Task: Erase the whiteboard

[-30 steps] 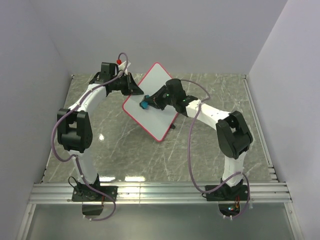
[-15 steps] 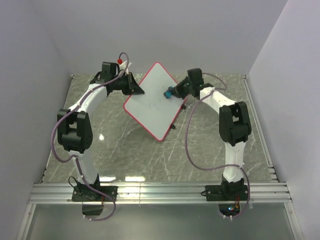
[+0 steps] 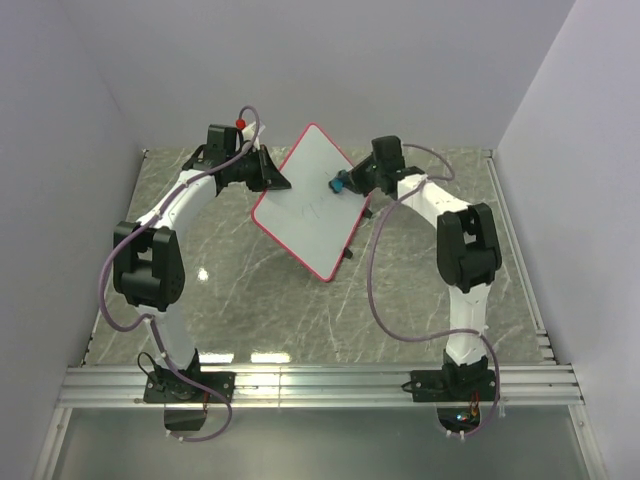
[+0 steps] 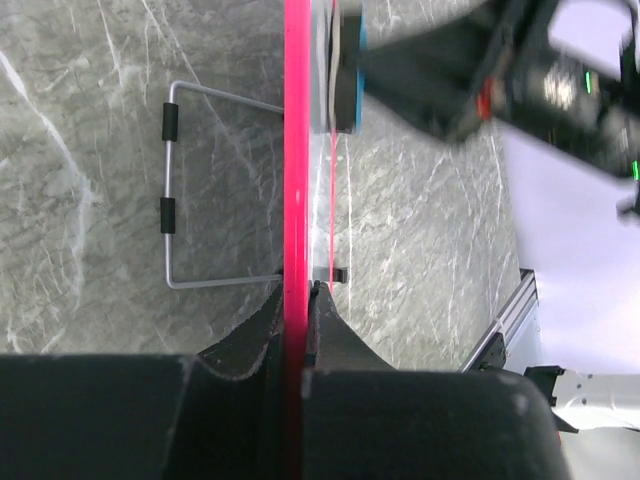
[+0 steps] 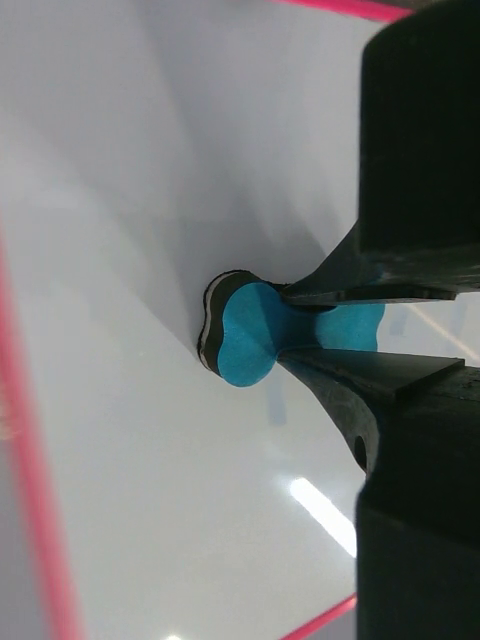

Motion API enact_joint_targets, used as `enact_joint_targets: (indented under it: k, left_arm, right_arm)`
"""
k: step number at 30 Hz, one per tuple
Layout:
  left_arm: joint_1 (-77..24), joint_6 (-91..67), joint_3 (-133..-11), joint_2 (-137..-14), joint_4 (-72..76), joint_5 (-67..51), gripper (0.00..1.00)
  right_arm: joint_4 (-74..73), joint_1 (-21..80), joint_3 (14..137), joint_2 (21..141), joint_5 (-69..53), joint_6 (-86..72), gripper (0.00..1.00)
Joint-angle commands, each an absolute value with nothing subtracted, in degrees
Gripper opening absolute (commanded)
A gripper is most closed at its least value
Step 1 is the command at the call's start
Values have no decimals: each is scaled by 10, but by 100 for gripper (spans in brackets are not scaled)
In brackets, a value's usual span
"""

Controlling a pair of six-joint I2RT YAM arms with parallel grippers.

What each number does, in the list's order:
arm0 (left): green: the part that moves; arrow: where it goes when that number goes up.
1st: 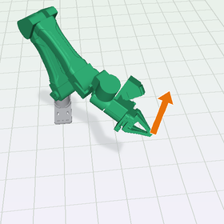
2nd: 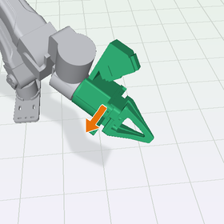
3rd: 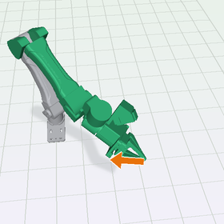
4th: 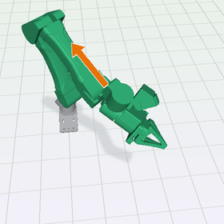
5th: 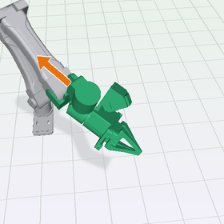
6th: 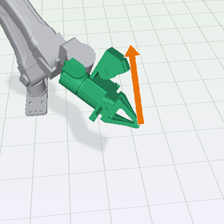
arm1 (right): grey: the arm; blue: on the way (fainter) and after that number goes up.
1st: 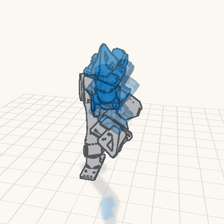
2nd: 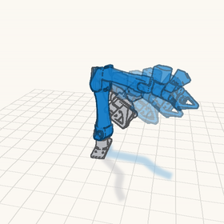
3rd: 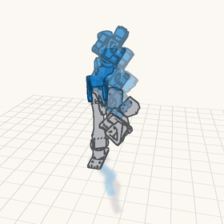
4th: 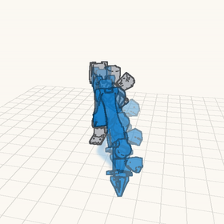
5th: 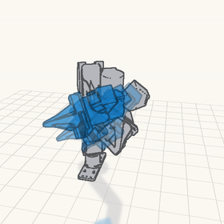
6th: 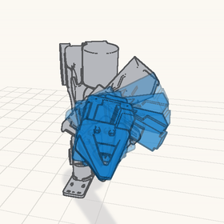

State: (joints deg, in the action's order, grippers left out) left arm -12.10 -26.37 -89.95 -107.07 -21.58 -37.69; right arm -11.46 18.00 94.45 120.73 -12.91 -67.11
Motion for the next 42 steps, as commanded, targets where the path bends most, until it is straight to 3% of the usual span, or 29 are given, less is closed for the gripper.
enact_joint_targets:
  k: [1, 8, 15, 26, 29, 34, 38, 42]
  left_arm:
    - [-149, -196, -883, -1074, -243, -308, 0]
    - [-150, -202, -877, -1079, -229, -304, 0]
    - [-153, -207, -866, -1070, -225, -305, 0]
    - [-165, -201, -857, -1035, -251, -299, 0]
    - [-173, -200, -851, -1026, -258, -294, 0]
    - [-181, -204, -836, -1019, -254, -289, 0]
    - [-185, -203, -832, -1016, -255, -287, 0]
    - [-186, -202, -833, -1018, -252, -283, 0]
  right_arm:
    - [-97, 277, 864, 1155, -171, -690, 0]
    - [-70, 365, 721, 1069, -174, -708, 0]
    - [-77, 382, 681, 1047, -167, -707, 0]
    - [-121, 238, 851, 1166, -163, -669, 0]
    - [-193, 204, 1012, 1249, -160, -609, 0]
    - [-250, 188, 1135, 1316, -167, -577, 0]
    - [-224, 193, 1109, 1316, -180, -584, 0]
    - [-182, 219, 989, 1255, -184, -589, 0]
